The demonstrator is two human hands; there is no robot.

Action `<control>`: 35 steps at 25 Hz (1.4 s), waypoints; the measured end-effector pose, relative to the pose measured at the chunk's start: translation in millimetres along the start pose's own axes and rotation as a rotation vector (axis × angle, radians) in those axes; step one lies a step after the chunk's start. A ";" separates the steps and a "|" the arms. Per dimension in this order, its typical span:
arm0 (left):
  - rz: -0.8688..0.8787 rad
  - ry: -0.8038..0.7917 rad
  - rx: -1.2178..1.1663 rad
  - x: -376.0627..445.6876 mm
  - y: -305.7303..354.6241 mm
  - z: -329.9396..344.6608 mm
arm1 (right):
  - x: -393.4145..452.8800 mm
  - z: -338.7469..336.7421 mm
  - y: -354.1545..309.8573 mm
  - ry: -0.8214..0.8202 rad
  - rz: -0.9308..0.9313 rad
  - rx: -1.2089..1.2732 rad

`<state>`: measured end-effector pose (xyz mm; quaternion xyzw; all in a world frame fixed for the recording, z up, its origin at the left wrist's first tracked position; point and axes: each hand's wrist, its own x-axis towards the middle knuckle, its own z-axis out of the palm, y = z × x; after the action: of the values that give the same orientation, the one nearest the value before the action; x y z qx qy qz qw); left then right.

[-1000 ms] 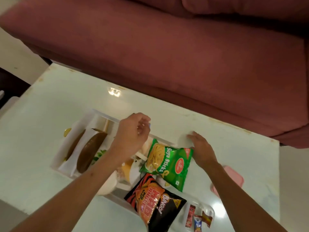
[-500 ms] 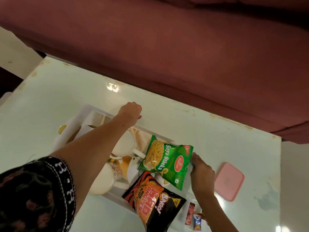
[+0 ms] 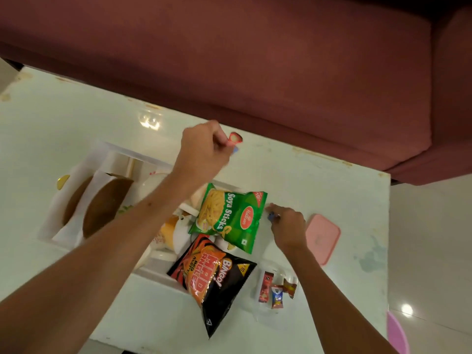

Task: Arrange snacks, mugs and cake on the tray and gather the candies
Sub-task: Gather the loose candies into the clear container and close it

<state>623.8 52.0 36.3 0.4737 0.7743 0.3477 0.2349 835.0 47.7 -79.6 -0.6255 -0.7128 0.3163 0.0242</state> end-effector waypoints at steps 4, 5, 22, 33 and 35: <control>-0.212 -0.225 -0.356 -122.0 42.5 34.7 | -26.7 -48.7 4.9 0.161 0.178 0.502; -0.283 -0.290 -0.380 -152.5 45.0 51.3 | -42.2 -56.2 10.4 0.203 0.197 0.539; -0.483 -0.218 -0.022 -262.8 21.7 119.1 | -122.5 -38.9 60.6 0.236 0.342 0.285; -0.535 -0.204 -0.076 -264.1 -4.2 126.4 | -40.8 -13.4 74.8 0.200 0.491 -0.090; -0.553 -0.225 -0.105 -263.8 -8.3 125.6 | -55.1 -15.1 80.0 0.150 0.469 -0.122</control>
<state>822.4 -147.5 -42.4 0.2676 0.8239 0.2555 0.4293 923.5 5.5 -86.1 -0.7958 -0.5622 0.2223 -0.0350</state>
